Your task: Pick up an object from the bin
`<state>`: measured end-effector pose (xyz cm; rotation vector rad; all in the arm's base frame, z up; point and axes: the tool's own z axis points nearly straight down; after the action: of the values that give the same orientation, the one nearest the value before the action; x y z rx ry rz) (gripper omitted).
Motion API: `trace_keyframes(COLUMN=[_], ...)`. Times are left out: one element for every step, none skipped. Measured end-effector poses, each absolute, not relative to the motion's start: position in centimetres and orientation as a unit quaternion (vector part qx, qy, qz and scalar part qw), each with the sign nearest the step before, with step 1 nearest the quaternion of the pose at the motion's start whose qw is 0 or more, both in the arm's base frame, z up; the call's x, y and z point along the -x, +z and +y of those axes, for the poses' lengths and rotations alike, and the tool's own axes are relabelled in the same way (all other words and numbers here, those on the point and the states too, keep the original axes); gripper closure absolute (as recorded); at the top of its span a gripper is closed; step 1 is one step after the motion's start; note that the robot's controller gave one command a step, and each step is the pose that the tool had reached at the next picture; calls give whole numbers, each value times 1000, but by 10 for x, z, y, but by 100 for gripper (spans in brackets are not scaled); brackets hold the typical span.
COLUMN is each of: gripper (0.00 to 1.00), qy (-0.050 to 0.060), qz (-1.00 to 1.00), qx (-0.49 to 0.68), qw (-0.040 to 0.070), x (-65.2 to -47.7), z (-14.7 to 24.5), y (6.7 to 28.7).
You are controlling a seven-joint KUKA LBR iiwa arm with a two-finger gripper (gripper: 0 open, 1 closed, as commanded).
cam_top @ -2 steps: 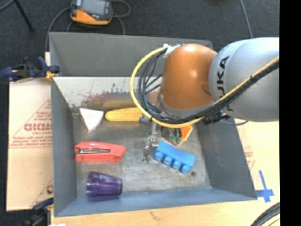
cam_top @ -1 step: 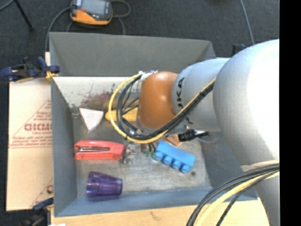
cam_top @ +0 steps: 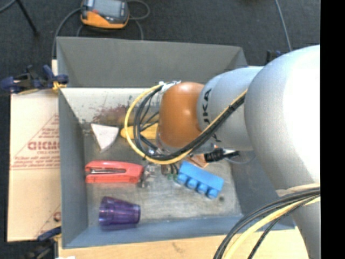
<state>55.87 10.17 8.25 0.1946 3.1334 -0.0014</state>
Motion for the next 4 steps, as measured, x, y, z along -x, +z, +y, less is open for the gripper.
trace_keyframes(gripper=[100,100,100,100], qy=[-1,1,0,0], qz=[998,996,994,994], qx=[-63,-93,-111,-111], qw=[-1,1,3,3], x=[-549,-556,-562,-562], z=[108,97,105,105], y=[117,149,168,168])
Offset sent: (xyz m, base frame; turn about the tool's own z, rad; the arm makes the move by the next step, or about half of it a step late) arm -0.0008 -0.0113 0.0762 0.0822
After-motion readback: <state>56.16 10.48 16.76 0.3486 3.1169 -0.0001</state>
